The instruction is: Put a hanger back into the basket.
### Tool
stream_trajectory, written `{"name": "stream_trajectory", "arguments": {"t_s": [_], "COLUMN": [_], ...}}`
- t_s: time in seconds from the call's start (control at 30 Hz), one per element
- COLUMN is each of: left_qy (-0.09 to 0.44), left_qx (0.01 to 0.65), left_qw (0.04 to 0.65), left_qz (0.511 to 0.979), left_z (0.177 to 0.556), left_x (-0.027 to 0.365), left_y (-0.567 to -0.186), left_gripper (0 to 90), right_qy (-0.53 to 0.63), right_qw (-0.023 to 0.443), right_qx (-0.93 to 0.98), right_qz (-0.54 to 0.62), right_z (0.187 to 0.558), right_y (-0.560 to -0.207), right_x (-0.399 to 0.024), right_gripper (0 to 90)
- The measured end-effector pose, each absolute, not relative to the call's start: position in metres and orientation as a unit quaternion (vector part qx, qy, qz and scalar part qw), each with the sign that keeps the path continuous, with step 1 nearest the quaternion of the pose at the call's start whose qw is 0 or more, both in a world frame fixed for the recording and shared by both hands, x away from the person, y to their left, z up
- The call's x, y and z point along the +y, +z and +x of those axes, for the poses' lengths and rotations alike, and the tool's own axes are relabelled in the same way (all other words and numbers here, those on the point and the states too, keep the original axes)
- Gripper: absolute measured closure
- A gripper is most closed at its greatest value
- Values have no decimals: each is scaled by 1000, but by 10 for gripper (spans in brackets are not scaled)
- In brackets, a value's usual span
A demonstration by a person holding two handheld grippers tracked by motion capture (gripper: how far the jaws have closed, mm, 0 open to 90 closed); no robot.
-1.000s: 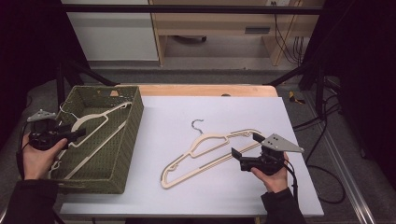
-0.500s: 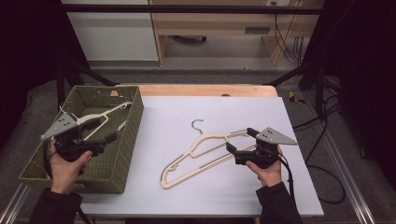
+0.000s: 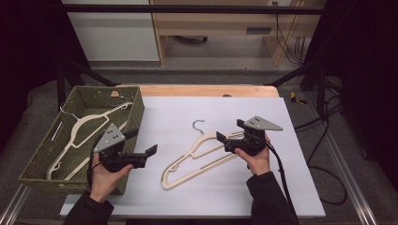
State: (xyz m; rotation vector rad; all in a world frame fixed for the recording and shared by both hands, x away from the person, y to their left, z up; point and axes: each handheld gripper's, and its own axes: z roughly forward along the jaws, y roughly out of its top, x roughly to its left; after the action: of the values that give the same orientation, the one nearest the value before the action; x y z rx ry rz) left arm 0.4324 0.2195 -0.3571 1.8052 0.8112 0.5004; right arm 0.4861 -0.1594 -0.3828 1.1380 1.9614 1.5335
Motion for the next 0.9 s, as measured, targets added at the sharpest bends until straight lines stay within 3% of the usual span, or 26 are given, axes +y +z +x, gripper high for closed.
{"name": "stream_trajectory", "arguments": {"t_s": [0.7,0.9], "left_qy": [180,176], "left_qx": [328,329], "left_qw": [498,491], "left_qz": [783,787], "left_z": [440,442], "left_x": [192,189], "left_y": [-402,-408], "left_gripper": [113,117], "right_qy": [481,446], "right_qw": [187,184], "right_qx": [731,750], "right_qz": [446,453], "right_z": [556,573], "right_y": [-418,-433], "right_x": [-114,-95], "right_gripper": [182,262]}}
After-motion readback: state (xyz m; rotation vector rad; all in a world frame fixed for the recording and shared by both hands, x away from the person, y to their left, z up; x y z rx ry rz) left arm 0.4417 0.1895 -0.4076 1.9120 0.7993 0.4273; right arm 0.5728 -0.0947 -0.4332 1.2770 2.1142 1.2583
